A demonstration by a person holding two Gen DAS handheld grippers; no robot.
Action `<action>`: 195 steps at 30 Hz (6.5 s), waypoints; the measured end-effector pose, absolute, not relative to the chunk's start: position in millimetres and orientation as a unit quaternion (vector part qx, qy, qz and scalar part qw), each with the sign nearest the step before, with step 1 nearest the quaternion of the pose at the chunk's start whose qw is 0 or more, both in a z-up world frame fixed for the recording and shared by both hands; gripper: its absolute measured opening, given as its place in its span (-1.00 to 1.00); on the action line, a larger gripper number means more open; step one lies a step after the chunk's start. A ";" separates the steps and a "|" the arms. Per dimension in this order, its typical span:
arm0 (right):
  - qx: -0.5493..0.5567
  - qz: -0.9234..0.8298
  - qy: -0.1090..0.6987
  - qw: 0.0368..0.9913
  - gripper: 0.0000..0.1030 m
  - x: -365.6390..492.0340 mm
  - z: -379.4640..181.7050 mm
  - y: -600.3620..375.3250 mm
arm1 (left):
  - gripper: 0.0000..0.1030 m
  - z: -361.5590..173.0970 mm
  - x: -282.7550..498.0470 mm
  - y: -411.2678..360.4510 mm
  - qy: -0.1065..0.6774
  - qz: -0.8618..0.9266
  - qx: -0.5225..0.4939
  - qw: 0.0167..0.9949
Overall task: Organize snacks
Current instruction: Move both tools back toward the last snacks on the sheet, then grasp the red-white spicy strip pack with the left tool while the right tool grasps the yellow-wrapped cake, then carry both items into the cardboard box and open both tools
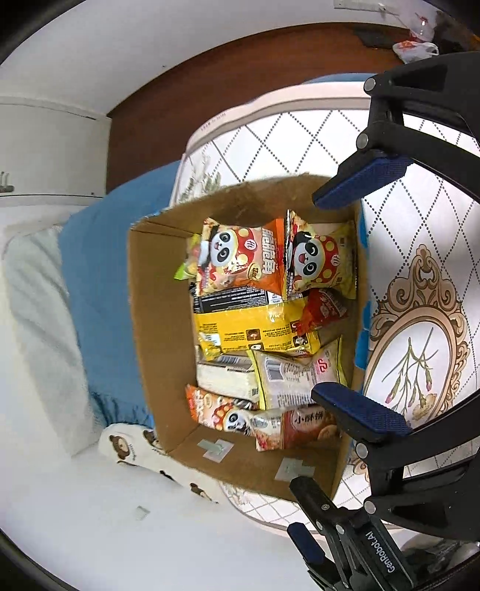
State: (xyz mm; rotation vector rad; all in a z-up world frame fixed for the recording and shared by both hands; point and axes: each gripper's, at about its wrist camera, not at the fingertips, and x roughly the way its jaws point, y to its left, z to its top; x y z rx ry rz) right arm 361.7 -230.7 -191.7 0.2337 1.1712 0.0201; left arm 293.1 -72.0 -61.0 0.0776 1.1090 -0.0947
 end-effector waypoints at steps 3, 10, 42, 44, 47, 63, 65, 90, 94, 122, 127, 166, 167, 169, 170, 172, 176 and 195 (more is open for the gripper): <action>0.111 0.007 0.537 0.836 0.87 348.7 -177.1 -232.6 | 0.78 -47.4 280.9 -74.7 0.509 -0.050 0.039 0.859; 0.119 0.001 0.514 0.850 0.87 318.4 -149.5 -231.0 | 0.78 -23.7 253.2 -77.3 0.484 -0.070 0.042 0.872; 0.193 0.094 0.786 0.580 0.04 103.6 -421.9 -17.9 | 0.79 -210.1 116.4 76.7 0.569 -0.043 0.293 0.767; 0.165 0.097 0.777 0.600 -0.15 97.8 -420.1 -10.9 | 0.78 -209.3 118.2 68.3 0.561 -0.057 0.308 0.766; 0.165 0.095 0.760 0.621 -0.15 95.3 -410.3 -15.5 | 0.79 -206.3 126.5 51.0 0.543 -0.081 0.338 0.765; 0.206 0.000 0.685 0.699 -0.15 153.1 -362.6 -114.8 | 0.79 -254.7 224.2 -52.3 0.543 -0.207 0.443 0.682; 0.212 -0.005 0.685 0.697 -0.15 156.8 -363.7 -120.4 | 0.79 -262.1 230.5 -55.7 0.545 -0.215 0.443 0.678; 0.194 0.007 0.718 0.668 -0.15 153.6 -373.5 -147.4 | 0.03 -297.3 207.3 13.6 0.749 -0.091 0.029 0.655; 0.192 0.018 0.728 0.658 -0.15 151.3 -377.5 -154.9 | 0.13 -308.5 207.3 20.8 0.763 -0.090 0.001 0.641; 0.163 0.042 0.747 0.643 0.10 161.8 -414.2 -133.9 | 0.03 -335.3 189.5 13.0 0.745 -0.080 0.086 0.656; 0.141 0.025 0.746 0.651 -0.11 159.3 -415.5 -125.9 | -0.01 -324.6 183.5 11.6 0.740 -0.076 0.085 0.663; 0.159 0.089 0.714 0.676 -0.15 188.9 -362.5 -139.2 | -0.15 -257.1 169.3 -39.1 0.719 -0.089 0.055 0.687; 0.166 0.092 0.708 0.680 -0.15 190.1 -354.7 -144.9 | -0.15 -245.9 170.0 -43.7 0.715 -0.097 0.049 0.691; 0.180 0.101 0.697 0.687 -0.15 193.2 -332.9 -156.7 | -0.15 -223.3 173.2 -53.1 0.704 -0.110 0.042 0.701; 0.184 0.105 0.691 0.692 -0.15 195.1 -322.4 -162.1 | -0.15 -209.2 176.1 -58.6 0.696 -0.119 0.036 0.707; 0.190 0.112 0.676 0.703 -0.15 204.5 -301.5 -172.3 | -0.15 -183.6 184.7 -69.0 0.682 -0.135 0.028 0.718; 0.196 0.124 0.641 0.731 -0.15 229.0 -252.7 -200.4 | -0.15 -132.8 215.1 -86.7 0.652 -0.165 0.004 0.740; 0.139 0.126 0.608 0.771 -0.15 453.3 -198.7 -204.9 | -0.15 -124.1 431.3 -106.4 0.660 -0.116 0.063 0.739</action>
